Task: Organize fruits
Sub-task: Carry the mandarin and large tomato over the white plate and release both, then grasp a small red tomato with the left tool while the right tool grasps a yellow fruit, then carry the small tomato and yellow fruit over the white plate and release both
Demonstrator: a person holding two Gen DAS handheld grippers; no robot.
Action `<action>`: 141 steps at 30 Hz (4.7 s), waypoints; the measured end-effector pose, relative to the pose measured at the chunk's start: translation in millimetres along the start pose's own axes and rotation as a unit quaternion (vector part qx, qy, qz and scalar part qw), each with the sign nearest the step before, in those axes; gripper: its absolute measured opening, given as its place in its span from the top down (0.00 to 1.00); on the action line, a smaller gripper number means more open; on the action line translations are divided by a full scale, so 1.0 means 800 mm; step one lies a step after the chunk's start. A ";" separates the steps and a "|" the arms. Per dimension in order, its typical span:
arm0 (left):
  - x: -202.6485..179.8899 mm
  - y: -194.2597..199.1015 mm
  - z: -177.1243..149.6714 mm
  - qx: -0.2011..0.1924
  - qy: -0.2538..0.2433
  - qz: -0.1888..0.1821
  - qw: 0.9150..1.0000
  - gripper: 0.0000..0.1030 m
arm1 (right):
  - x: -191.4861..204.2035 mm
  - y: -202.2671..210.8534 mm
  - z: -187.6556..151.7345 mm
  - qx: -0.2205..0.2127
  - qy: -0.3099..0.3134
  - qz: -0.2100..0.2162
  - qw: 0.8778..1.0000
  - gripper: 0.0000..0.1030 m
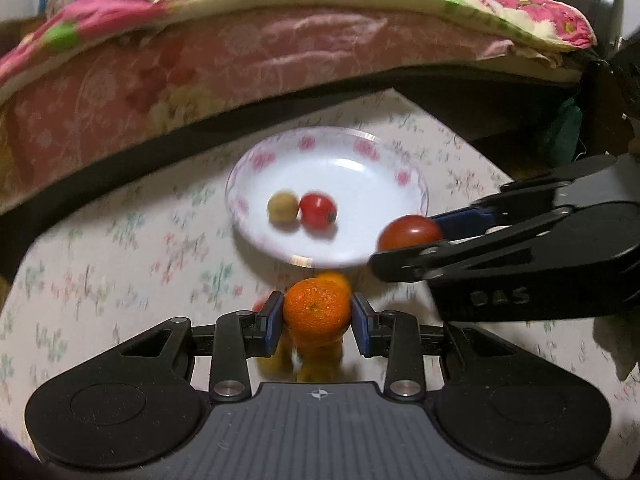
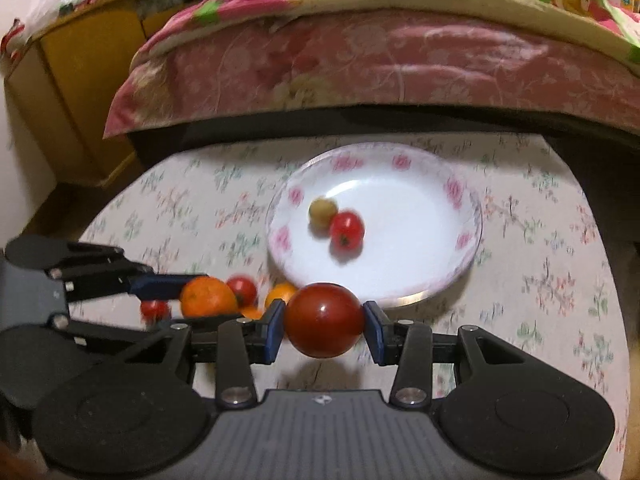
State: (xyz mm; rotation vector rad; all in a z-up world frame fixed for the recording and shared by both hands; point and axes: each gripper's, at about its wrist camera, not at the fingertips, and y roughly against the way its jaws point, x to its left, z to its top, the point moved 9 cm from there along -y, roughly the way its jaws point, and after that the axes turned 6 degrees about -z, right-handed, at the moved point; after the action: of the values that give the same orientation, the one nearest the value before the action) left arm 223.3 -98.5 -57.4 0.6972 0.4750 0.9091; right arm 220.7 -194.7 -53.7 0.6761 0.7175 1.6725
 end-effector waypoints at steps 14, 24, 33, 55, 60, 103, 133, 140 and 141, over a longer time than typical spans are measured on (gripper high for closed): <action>0.008 -0.061 0.040 -0.001 -0.010 0.025 1.000 0.58 | -0.059 -0.040 0.031 -0.007 -0.041 -0.035 0.999 0.65; 0.015 -0.072 0.039 0.006 0.003 0.033 0.999 0.52 | -0.068 -0.049 0.034 -0.006 -0.061 -0.033 0.998 0.64; 0.021 -0.053 0.041 0.002 0.006 0.042 0.999 0.49 | -0.071 -0.032 0.046 -0.031 -0.071 -0.034 0.996 0.61; 0.047 0.029 -0.012 0.020 0.039 0.046 0.998 0.43 | -0.018 0.003 0.025 -0.025 -0.058 -0.007 0.998 0.60; 0.054 0.047 -0.034 0.031 0.053 0.046 0.997 0.42 | 0.005 0.008 0.001 -0.008 -0.052 0.010 0.999 0.59; 0.094 0.015 -0.091 0.083 0.055 0.067 0.993 0.41 | 0.076 -0.006 -0.054 0.036 0.018 0.068 0.997 0.81; 0.009 0.030 -0.116 0.085 -0.023 0.008 0.996 0.54 | 0.056 0.006 -0.107 0.064 0.058 0.040 0.995 0.80; 0.012 0.031 -0.114 0.086 -0.018 0.008 0.996 0.41 | 0.060 0.006 -0.107 0.067 0.070 0.047 0.994 0.69; 0.012 0.031 -0.116 0.086 -0.017 0.007 0.996 0.41 | 0.061 0.007 -0.107 0.067 0.072 0.049 0.994 0.68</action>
State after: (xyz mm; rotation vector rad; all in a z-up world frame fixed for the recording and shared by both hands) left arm 155.6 -48.4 -103.8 0.8736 0.5220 0.8750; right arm 143.4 -157.5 -101.9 0.6983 0.9188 1.7882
